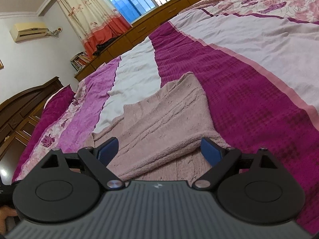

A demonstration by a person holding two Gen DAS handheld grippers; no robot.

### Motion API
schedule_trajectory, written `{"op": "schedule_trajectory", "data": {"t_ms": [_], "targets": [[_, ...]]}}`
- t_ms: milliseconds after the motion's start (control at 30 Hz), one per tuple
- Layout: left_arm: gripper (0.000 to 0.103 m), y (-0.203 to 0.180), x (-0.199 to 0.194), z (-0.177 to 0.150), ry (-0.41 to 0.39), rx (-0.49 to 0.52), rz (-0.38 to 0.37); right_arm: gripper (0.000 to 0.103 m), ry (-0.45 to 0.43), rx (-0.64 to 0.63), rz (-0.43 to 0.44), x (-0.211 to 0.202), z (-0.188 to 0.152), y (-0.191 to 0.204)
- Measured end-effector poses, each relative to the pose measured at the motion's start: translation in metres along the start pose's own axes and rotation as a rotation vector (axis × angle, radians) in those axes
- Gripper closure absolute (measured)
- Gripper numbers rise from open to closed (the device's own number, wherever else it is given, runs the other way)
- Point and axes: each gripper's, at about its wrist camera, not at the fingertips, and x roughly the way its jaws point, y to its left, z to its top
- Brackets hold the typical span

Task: Fold small clothes

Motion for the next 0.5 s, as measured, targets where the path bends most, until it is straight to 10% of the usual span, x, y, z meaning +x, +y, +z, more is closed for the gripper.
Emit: {"op": "schedule_trajectory", "data": {"t_ms": [500], "targets": [[0.071,-0.014,0.040,0.015,0.044,0.080,-0.141,0.009,0.020,-0.030,-0.015,0.005,-0.005,0.005]]}}
